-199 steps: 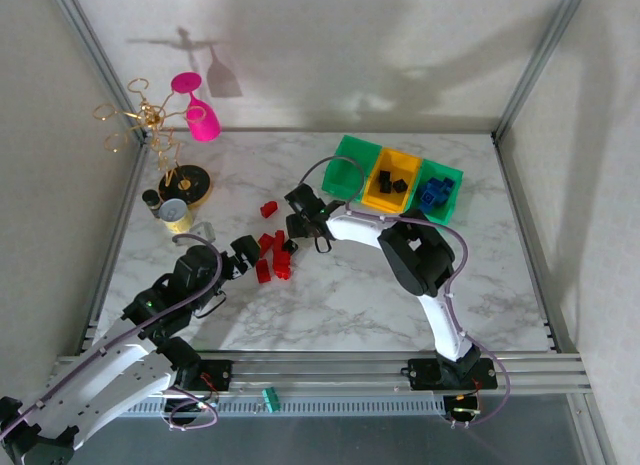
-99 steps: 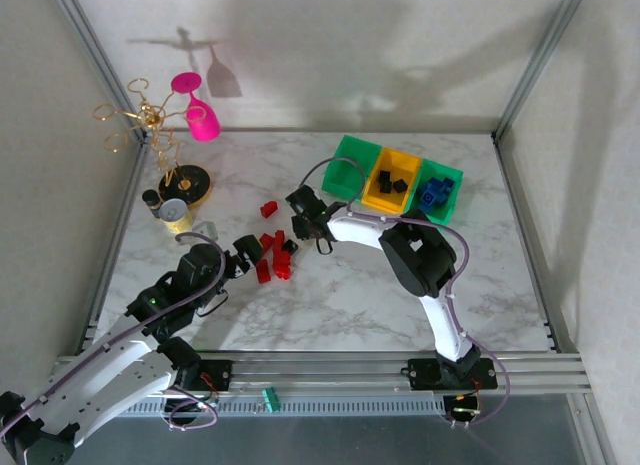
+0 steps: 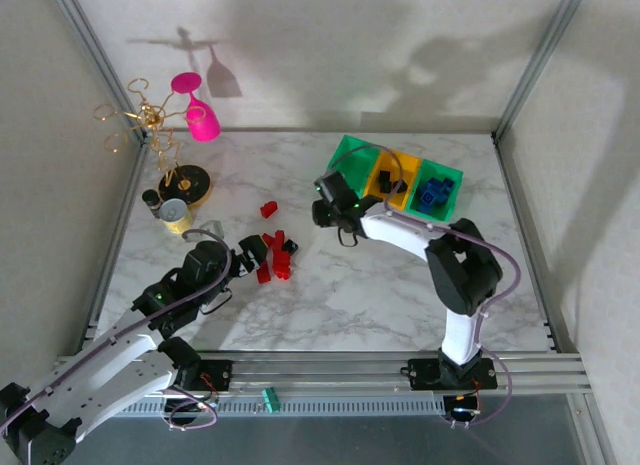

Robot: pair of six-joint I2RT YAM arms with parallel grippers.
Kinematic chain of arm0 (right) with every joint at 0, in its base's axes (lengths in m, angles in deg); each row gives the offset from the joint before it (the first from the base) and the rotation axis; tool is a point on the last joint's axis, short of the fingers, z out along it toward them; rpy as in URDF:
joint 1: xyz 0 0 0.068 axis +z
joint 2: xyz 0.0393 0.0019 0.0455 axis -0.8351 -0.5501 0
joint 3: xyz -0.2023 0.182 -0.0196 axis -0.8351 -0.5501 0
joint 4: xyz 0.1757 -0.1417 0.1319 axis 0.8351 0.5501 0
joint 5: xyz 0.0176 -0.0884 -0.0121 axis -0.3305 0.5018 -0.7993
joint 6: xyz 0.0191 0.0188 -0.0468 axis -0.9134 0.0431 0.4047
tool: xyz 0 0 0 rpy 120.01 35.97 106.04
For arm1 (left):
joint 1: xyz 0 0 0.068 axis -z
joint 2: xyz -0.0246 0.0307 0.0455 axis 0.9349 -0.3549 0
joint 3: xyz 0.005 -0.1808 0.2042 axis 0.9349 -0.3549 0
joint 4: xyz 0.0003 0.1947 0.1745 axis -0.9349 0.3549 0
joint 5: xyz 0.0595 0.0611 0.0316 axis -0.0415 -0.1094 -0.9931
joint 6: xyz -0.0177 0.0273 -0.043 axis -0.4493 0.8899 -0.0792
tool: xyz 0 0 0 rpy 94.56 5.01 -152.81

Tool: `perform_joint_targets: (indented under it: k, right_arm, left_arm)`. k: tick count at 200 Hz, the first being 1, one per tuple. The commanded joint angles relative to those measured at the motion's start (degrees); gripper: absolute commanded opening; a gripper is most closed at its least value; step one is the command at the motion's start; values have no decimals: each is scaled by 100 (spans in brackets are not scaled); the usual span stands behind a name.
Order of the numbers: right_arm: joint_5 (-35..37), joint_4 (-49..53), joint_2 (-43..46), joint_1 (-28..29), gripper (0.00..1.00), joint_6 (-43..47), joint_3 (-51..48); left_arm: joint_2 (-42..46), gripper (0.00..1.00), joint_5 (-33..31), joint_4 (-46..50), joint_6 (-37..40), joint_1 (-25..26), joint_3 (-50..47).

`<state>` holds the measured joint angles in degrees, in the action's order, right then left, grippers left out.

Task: Sort the legos into containers by color
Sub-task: Pick up the lego from the center of the table, then place the lego in the container.

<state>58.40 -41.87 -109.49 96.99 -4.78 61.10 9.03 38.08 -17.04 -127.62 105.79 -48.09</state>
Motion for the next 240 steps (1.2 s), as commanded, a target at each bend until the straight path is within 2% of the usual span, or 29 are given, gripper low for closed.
perform_joint_targets:
  k: [1,36,86,144,165,213,240]
  right_arm:
    - [203,88,328,-459,30,8,-172]
    - [537,79,487,-1154,30,201,-159]
    - [576,-36,5,-1927,30,339,259]
    - [823,34,-930,-2176,33,684,1288]
    - [824,181,-1164,-2214,39,751,1634]
    - [714,164,-920,-2216,51,783,1579]
    - [614,185,-582,-2141,51,748,1333]
  left_arm:
    - [-196,100,228,-325,180,-45,301]
    - [-589,100,432,-716,274,-44,461]
    - [-1087,100,444,-1024,353,-42,718]
    - [-1345,100,338,-1368,304,-45,822]
    - [-1413,100,297,-1361,310,-45,863]
    - [-1504,100,315,-1382,321,-41,888]
    - [-1449,100,326,-1343,321,-45,885]
